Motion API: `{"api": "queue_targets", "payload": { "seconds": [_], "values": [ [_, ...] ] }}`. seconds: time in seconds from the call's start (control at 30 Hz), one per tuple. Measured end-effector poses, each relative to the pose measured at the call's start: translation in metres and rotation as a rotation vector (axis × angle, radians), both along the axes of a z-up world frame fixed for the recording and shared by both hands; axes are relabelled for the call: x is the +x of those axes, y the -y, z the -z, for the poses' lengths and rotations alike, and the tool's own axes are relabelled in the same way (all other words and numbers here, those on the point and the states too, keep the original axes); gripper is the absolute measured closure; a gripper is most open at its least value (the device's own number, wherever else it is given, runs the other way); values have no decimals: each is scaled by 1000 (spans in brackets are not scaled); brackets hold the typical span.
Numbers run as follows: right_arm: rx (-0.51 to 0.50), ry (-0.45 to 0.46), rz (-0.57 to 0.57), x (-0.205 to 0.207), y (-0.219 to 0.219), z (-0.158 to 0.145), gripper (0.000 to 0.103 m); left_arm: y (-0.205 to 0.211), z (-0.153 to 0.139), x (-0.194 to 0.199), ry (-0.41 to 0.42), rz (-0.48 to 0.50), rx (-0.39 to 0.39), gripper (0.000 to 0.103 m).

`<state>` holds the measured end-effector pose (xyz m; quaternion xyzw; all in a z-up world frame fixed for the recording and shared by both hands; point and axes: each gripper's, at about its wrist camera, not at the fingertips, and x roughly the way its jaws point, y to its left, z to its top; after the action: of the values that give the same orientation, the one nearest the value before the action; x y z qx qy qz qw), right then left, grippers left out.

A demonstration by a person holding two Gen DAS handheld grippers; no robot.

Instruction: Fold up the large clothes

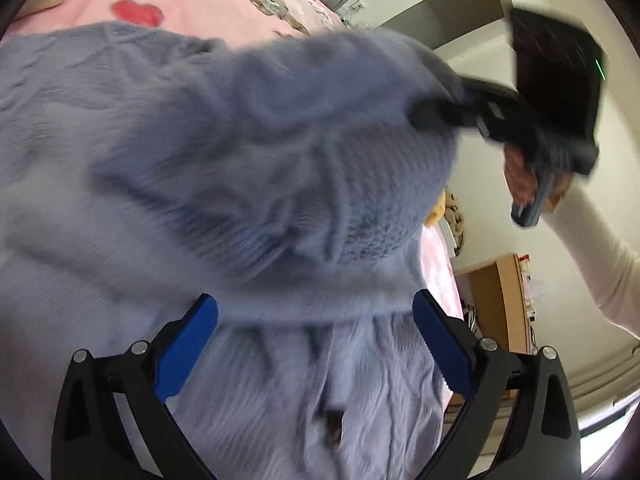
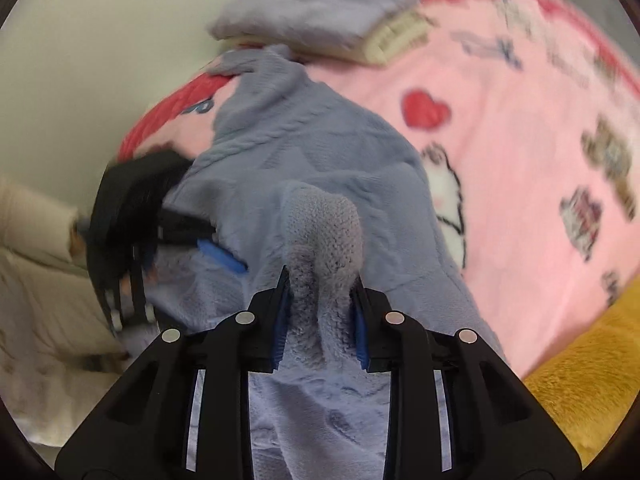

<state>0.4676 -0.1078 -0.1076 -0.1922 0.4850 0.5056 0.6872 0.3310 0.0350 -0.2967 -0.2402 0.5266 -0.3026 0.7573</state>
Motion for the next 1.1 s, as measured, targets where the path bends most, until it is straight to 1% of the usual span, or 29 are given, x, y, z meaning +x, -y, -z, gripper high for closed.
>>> {"api": "queue_targets", "payload": {
  "seconds": [0.1, 0.17, 0.23, 0.33, 0.37, 0.4, 0.43, 0.47, 0.5, 0.53, 0.6, 0.63, 0.67, 0.7, 0.73, 0.8, 0.83, 0.9, 0.93, 0.97, 1.0, 1.03, 1.07, 1.1],
  "values": [
    [-24, 131, -25, -54, -6, 1, 78, -25, -4, -17, -15, 18, 66, 7],
    [-59, 199, -31, -86, -9, 12, 78, -37, -5, -25, -26, 30, 105, 7],
    [-92, 228, -47, -113, -16, 29, 79, -47, -5, -29, -32, 20, 126, 7],
    [-138, 254, -52, -148, -25, 54, 79, -59, -2, -26, -58, -5, 109, 7],
    [-166, 291, -61, -159, -29, 63, 79, -61, -2, -28, -62, -8, 104, 7],
    [-214, 362, -91, -175, -34, 75, 79, -58, -2, -27, -66, -7, 96, 7],
    [-248, 409, -101, -185, -39, 83, 79, -54, -2, -24, -70, -4, 83, 7],
    [-271, 431, -95, -190, -42, 89, 79, -53, -1, -21, -74, 0, 80, 7],
    [-293, 419, -74, -194, -46, 98, 79, -47, -2, -18, -77, 9, 77, 7],
    [-299, 435, -65, -198, -47, 101, 79, -42, -4, -16, -72, 20, 74, 7],
    [-341, 505, -72, -208, -51, 112, 79, -28, -7, -6, -53, 40, 79, 7],
    [-349, 523, -73, -210, -51, 115, 79, -23, -9, -3, -48, 47, 77, 7],
    [-354, 516, -62, -210, -51, 117, 79, -18, -10, 0, -45, 49, 77, 7],
    [-350, 509, -43, -208, -51, 116, 76, -15, -11, 3, -42, 49, 77, 7],
    [-329, 484, -10, -204, -49, 113, 75, -13, -11, 6, -40, 47, 78, 7],
    [-265, 405, 47, -194, -41, 99, 67, -10, -13, 10, -40, 44, 80, 7],
    [-234, 366, 61, -189, -37, 93, 66, -9, -15, 12, -39, 39, 75, 7],
    [-146, 296, 144, -176, -23, 73, 57, -4, -17, 16, -39, 30, 75, 7],
    [-95, 258, 189, -169, -14, 63, 54, -4, -17, 19, -45, 21, 85, 7],
    [-34, 221, 260, -162, -5, 54, 45, -2, -17, 22, -49, 14, 95, 7],
    [8, 195, 318, -155, 6, 46, 39, -3, -16, 23, -52, 3, 101, 7],
    [48, 169, 414, -144, 22, 39, 38, -3, -14, 26, -59, -7, 103, 7],
    [52, 152, 473, -135, 31, 37, 37, -4, -12, 28, -75, -26, 105, 7],
    [58, 105, 577, -123, 46, 40, 38, -5, -9, 30, -90, -43, 102, 7]
  ]
}}
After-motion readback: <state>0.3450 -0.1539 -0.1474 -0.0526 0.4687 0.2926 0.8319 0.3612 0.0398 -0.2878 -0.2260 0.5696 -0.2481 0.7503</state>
